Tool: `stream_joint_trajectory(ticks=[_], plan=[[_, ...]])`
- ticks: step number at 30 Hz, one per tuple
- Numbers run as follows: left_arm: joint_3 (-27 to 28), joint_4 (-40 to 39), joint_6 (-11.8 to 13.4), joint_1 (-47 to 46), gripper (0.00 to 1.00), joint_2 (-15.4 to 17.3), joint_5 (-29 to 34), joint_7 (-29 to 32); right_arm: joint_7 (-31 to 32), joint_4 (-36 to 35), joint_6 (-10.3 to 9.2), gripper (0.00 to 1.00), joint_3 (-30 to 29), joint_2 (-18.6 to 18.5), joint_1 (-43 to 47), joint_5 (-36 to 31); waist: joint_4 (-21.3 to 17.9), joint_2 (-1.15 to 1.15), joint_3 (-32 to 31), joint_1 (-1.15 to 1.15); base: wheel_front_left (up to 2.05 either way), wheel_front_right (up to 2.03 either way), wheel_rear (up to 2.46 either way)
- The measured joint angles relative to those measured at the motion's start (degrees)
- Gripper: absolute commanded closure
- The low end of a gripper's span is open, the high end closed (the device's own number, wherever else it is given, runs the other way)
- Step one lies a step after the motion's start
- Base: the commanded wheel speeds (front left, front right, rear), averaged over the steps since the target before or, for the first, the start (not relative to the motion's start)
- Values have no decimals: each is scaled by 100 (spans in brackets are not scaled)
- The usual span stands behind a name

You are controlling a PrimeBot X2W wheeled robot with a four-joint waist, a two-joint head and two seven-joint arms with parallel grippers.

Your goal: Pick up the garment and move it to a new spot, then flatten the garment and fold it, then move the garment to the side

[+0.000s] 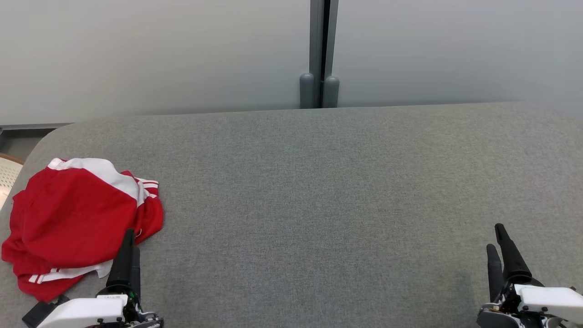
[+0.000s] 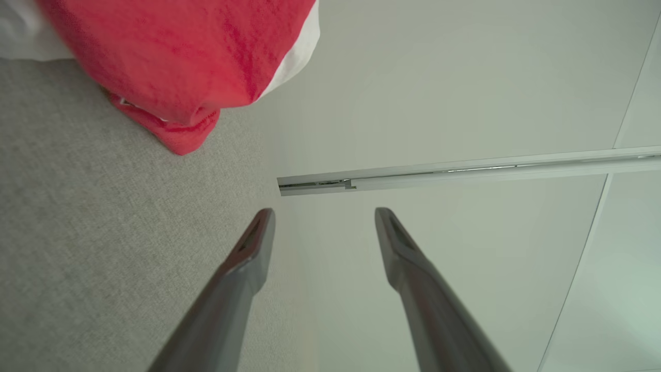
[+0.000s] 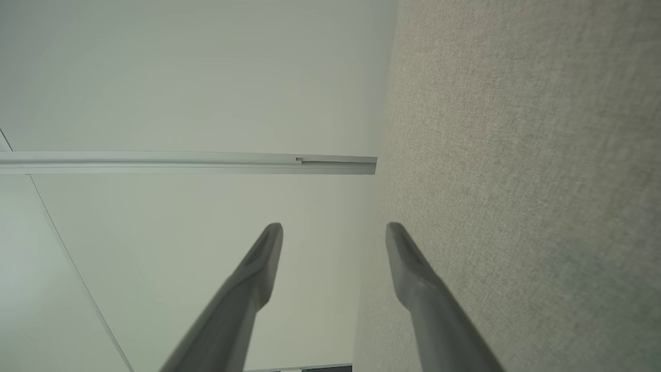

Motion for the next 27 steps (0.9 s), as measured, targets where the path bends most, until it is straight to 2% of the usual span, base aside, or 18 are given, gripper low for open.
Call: stream_joint_trajectory(ticks=[8,19,27], plan=[[-24,-177,4,85,0,9,966,-207,-205,-144,0,0,144,-2,1,-1005,3,0,-11,0,0,0,0],[-345,-530,205,214,0,29,2552,-467,-463,-287,0,0,623,-43,17,-2670,12,0,-29,0,0,0,0],[-584,-721,370,255,0,43,3367,-657,-654,-286,0,0,824,-43,106,-3597,21,0,-51,0,0,0,0]])
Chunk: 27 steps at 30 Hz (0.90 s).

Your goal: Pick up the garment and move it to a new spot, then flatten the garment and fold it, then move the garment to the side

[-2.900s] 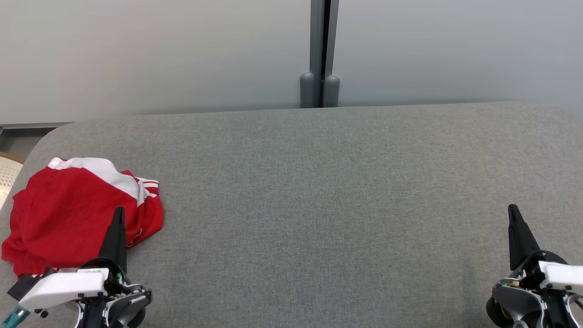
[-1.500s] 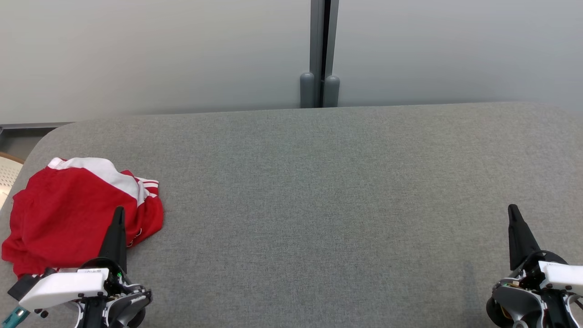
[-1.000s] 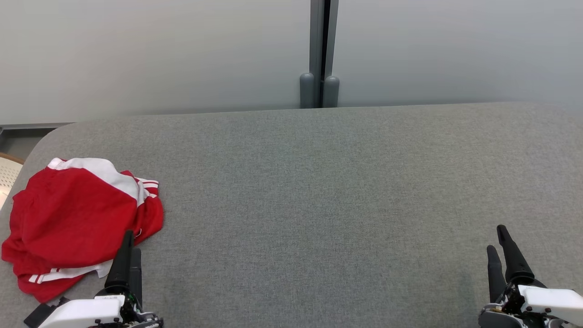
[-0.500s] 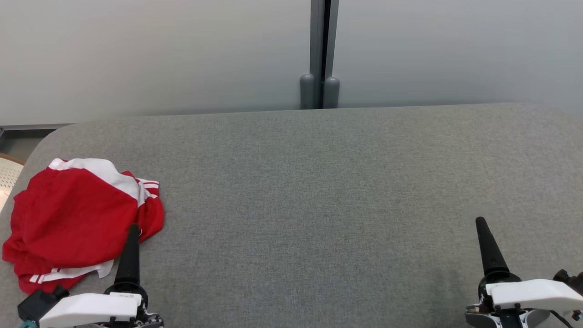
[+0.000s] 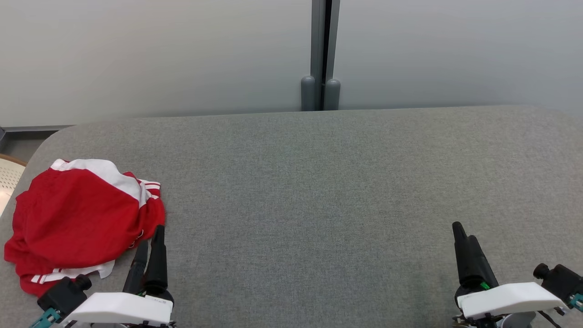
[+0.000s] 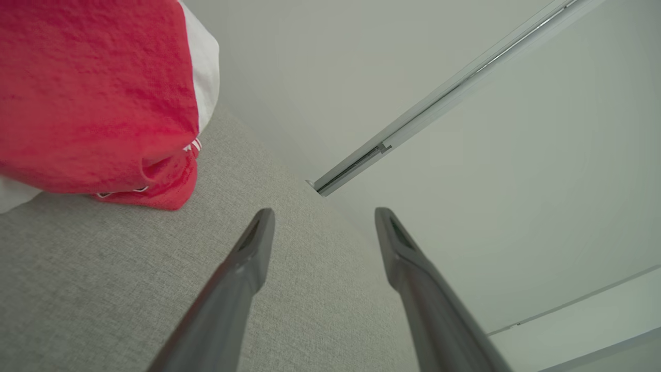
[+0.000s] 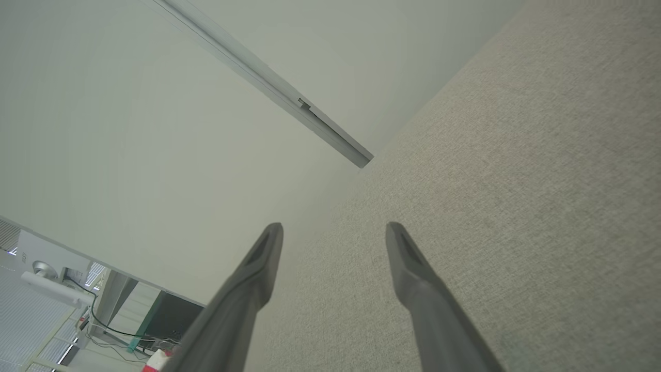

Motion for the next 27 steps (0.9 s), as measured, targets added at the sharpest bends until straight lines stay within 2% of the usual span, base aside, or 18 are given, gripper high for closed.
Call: stream_joint_trajectory(ticks=[11,27], plan=[[-177,-243,155,77,0,23,992,-205,-212,-84,0,0,289,-1,3,-845,15,0,-14,0,0,0,0],[-325,-660,311,182,0,40,2101,-457,-458,-196,1,0,288,-5,21,-1844,19,0,6,0,0,0,0]])
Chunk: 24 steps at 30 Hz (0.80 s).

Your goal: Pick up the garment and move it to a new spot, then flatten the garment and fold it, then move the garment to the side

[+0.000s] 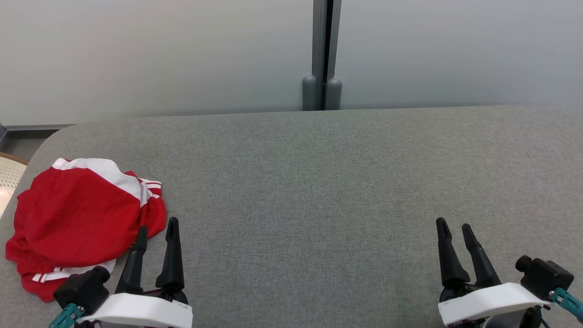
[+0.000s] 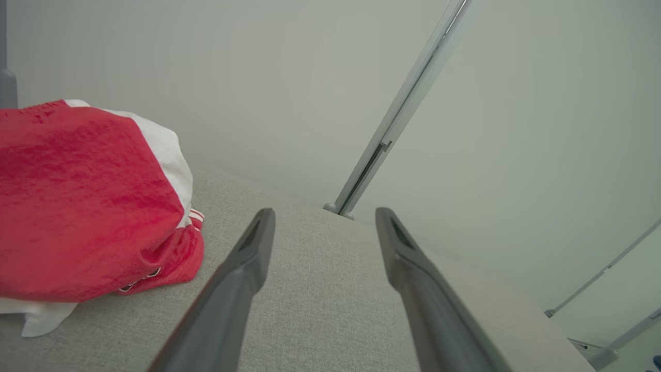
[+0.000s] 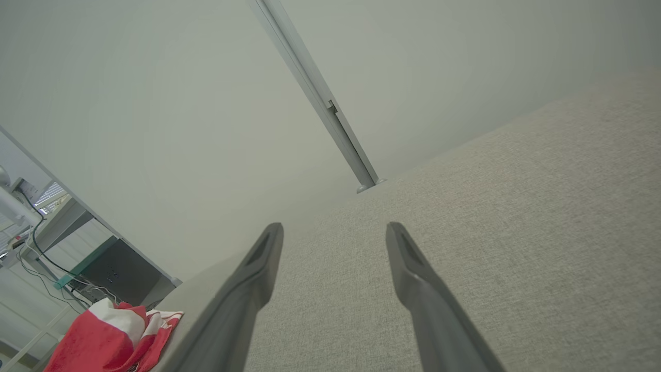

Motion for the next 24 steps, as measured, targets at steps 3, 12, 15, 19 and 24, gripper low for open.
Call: stream_joint_trajectory(ticks=[3,12,15,19,24], plan=[[-14,19,23,1,0,22,267,-51,-54,-16,0,0,29,-5,7,-180,6,0,0,0,0,0,0],[47,118,83,65,0,29,759,-180,-183,-49,0,0,93,-14,30,-706,-7,0,5,0,0,0,0],[52,137,93,113,0,29,894,-226,-226,-69,0,0,79,-16,38,-831,-5,0,6,0,0,0,0],[52,144,116,119,0,27,1069,-289,-287,-88,0,0,4,-20,73,-1013,1,0,8,0,0,0,0],[42,175,115,138,0,27,1312,-345,-352,-89,0,0,-74,-23,91,-1278,0,0,0,0,0,0,0]])
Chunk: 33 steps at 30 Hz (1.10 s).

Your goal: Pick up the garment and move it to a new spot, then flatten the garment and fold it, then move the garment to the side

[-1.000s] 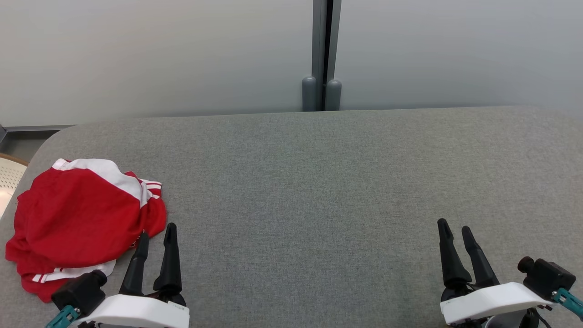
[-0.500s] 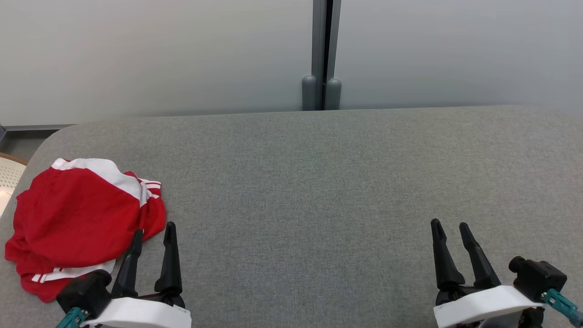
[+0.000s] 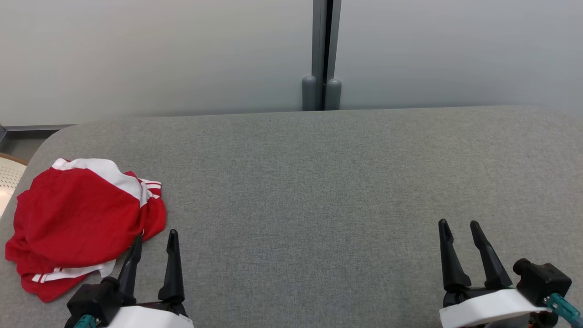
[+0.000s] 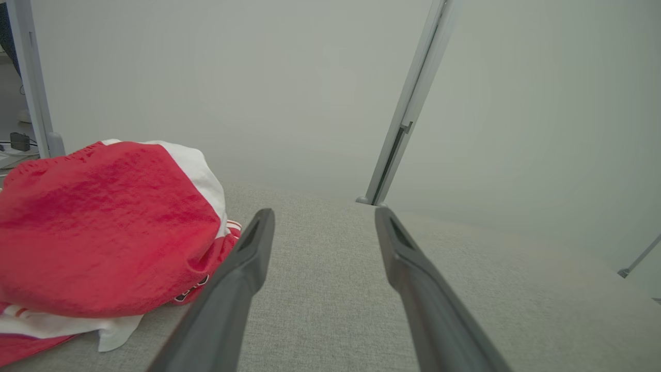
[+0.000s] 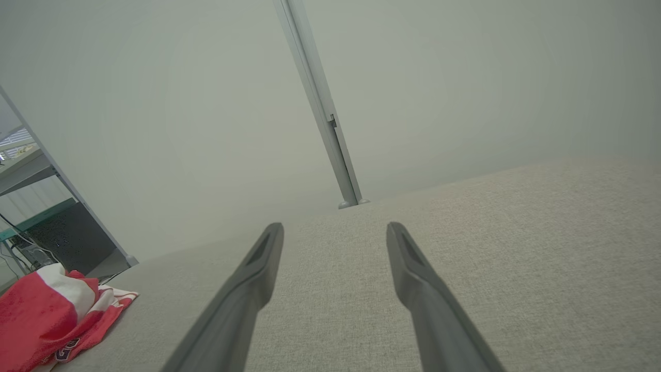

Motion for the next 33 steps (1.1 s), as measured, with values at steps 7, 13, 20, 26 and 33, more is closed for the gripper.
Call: stream_joint_trajectory(ticks=[7,13,20,26,33], plan=[[-33,70,-1,33,0,0,321,-98,-85,55,0,0,-101,-3,5,-389,-21,0,-19,0,0,0,0],[-91,96,-1,85,0,1,563,-157,-153,145,0,0,-214,-15,25,-542,-49,0,-48,0,0,0,0],[-147,189,19,108,0,5,810,-246,-240,260,0,0,-112,-13,27,-891,-67,0,-101,0,0,0,0],[-172,201,77,135,0,8,1046,-302,-303,337,0,0,-198,-19,44,-1244,-88,0,-143,0,0,0,0],[-193,186,162,176,0,12,1402,-378,-374,382,0,0,-115,-20,53,-1550,-102,0,-171,0,0,0,0]])
